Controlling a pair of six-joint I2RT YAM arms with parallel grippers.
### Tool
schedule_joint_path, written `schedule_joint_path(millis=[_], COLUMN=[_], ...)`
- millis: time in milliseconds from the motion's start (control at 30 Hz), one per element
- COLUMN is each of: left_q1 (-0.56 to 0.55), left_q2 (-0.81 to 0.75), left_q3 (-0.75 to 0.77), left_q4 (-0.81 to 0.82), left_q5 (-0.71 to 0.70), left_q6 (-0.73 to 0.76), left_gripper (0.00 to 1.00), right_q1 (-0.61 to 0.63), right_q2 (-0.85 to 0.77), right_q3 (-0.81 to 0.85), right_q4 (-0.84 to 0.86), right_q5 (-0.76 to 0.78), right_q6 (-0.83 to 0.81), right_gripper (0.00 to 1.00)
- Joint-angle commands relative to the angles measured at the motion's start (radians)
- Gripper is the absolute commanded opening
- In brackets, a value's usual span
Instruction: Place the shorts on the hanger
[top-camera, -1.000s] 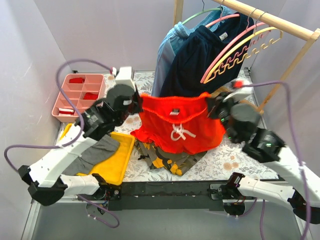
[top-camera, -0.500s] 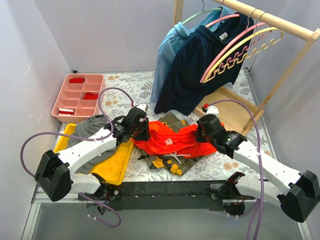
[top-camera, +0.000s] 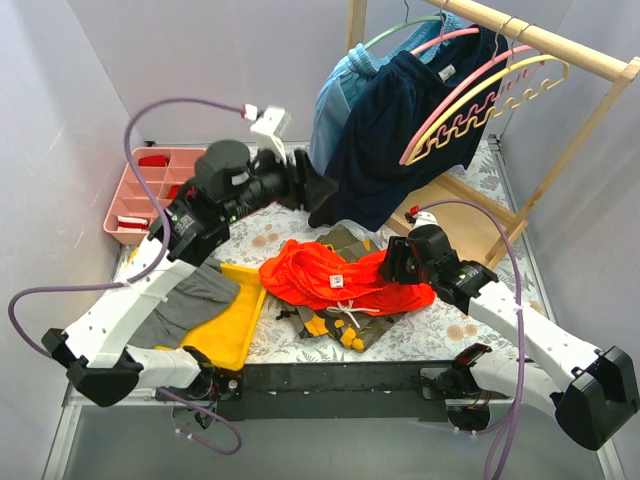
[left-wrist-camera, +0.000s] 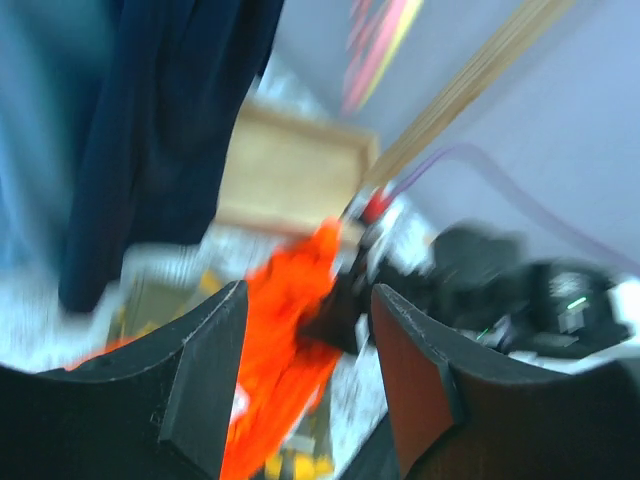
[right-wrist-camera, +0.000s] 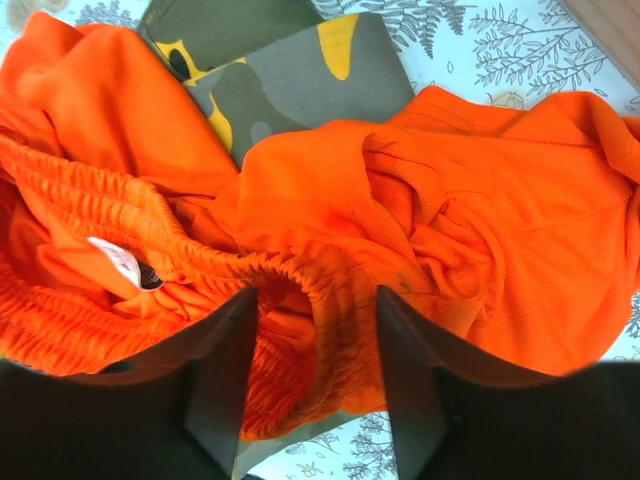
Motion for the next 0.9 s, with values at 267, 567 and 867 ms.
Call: schedule_joint_path(millis=[267,567,867], left_q1=[-0.070,-0.072,-0.074], left_q2=[0.551,0.643,0.683], left_q3=[0.648,0.708,0.723], left_q4=[0.239,0.306,0.309], left_q5=[0.054,0.083,0.057], left_q6=[0.214,0.216,0.247], left_gripper=[0.44,0.43,0.40], right_q1=[-0.004,-0.004,-0.004], right_q2=[-0.202,-0.298,-0.321], right_q3=[0.098,0.137,0.153], right_q4=[-0.082,-0.142,-0.154], right_q5=[0.058,0.104,0.111], right_q6=[-0.026,-0.018,-0.012], right_gripper=[0.67,0.68,0.67])
